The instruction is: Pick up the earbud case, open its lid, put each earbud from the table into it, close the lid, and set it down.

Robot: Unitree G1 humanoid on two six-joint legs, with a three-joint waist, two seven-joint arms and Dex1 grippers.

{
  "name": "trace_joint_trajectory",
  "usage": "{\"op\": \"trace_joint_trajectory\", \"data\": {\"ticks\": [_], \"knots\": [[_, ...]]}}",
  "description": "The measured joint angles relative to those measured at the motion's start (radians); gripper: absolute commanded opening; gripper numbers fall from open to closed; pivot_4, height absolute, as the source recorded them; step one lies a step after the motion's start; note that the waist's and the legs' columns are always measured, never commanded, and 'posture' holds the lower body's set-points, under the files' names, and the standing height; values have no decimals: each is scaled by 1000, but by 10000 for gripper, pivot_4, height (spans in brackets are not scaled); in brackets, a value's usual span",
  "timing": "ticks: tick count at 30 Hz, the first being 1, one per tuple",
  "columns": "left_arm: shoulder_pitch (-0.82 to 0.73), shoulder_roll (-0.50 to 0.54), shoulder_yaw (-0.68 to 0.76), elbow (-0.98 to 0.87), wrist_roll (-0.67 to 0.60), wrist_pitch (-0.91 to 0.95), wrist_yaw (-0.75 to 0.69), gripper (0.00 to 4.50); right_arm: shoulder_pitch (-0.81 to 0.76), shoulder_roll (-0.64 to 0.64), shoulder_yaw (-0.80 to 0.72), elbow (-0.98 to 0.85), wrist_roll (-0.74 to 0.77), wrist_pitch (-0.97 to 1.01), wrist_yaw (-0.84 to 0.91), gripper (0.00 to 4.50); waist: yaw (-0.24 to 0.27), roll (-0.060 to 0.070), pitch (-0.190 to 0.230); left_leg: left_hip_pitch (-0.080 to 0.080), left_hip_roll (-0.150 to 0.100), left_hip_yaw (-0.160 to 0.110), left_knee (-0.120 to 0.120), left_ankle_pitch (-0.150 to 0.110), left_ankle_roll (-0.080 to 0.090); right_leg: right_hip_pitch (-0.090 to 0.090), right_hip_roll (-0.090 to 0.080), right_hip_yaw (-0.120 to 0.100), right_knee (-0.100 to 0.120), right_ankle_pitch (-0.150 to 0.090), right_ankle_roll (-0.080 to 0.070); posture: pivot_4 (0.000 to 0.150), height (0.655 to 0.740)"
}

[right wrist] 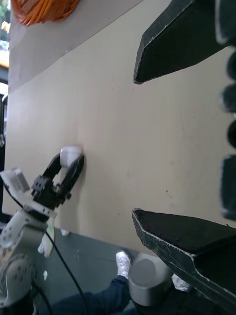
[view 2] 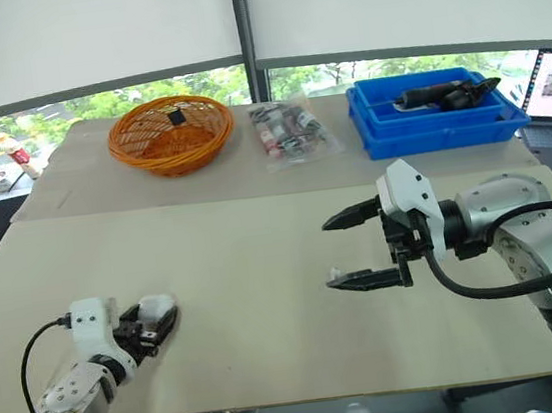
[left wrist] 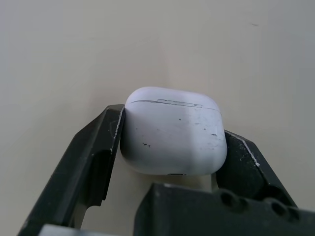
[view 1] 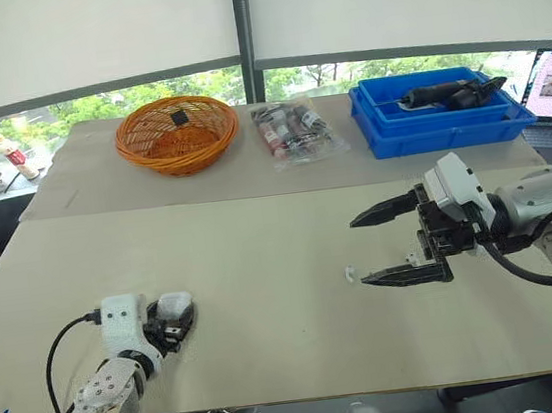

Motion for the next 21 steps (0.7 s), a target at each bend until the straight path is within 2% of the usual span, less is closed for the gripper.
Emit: {"op": "trace_joint_trajectory", "data": {"ticks": [4, 9, 14, 21], "knots": [[-94, 35, -151, 67, 28, -272, -208, 26602, 107, -14, -48, -62, 59, 167, -116, 45000, 6, 0, 0, -1, -1, 0, 0, 0, 0, -1, -2, 0, 0, 0, 0, 1500, 7400], [-239, 31, -278, 214, 113, -619, -350, 26602, 129, 34, -130, -169, 302, 482, -374, 45000, -11, 0, 0, -1, 2, 0, 0, 0, 0, -1, 2, 0, 1, 0, 0, 1500, 7400], [-308, -2, -327, 321, 142, -845, -400, 26602, 108, 216, -115, -182, 583, 653, -711, 45000, -20, 0, 0, -2, 1, 0, 0, 0, 0, -1, 2, 0, 1, 0, 0, 1500, 7400], [-364, -27, -344, 413, 156, -1009, -412, 26601, 55, 344, -6, -105, 809, 678, -1031, 45000, -26, 0, 0, -2, 1, -1, 2, 0, 0, -1, 2, -2, 1, 0, 0, 1500, 7400]]}}
